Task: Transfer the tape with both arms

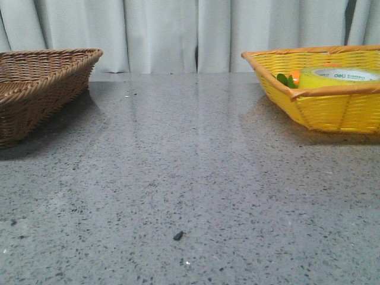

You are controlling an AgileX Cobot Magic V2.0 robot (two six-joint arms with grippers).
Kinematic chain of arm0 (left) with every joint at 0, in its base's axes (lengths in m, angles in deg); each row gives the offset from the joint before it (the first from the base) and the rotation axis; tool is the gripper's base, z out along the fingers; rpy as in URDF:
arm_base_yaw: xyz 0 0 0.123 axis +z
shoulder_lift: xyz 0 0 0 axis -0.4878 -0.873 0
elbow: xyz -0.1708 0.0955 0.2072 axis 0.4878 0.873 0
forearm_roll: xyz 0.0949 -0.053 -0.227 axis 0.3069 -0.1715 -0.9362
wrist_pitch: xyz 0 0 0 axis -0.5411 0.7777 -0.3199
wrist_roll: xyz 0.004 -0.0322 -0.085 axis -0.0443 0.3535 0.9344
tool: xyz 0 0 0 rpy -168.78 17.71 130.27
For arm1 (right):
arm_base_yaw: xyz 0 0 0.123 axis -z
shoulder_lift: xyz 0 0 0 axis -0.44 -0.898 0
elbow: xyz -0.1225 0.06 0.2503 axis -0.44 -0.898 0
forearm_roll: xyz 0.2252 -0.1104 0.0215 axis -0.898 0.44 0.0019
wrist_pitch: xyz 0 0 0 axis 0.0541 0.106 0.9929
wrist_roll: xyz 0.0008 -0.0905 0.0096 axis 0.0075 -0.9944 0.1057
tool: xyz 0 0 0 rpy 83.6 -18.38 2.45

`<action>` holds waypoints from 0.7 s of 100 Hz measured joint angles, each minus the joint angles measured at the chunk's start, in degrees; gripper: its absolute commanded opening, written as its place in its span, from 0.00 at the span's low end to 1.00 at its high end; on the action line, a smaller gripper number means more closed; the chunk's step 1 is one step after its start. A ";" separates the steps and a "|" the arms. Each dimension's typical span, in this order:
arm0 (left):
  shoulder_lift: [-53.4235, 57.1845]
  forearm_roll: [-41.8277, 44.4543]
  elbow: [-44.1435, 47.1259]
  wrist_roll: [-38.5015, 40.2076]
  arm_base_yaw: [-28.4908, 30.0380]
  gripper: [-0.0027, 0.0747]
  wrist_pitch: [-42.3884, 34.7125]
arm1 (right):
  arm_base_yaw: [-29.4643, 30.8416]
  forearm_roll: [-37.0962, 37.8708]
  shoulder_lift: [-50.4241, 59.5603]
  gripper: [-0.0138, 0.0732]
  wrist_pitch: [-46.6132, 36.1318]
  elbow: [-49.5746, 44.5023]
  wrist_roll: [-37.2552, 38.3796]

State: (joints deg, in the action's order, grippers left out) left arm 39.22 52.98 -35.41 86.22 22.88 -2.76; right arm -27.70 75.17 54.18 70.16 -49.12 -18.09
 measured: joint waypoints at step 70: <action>0.00 -2.84 0.00 0.00 0.00 0.01 -8.62 | 0.00 -1.11 0.00 0.08 0.22 0.00 0.00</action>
State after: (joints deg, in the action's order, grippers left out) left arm 39.22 50.13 -35.41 86.22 22.88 -11.39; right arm -27.70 74.05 54.18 70.38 -49.12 -18.09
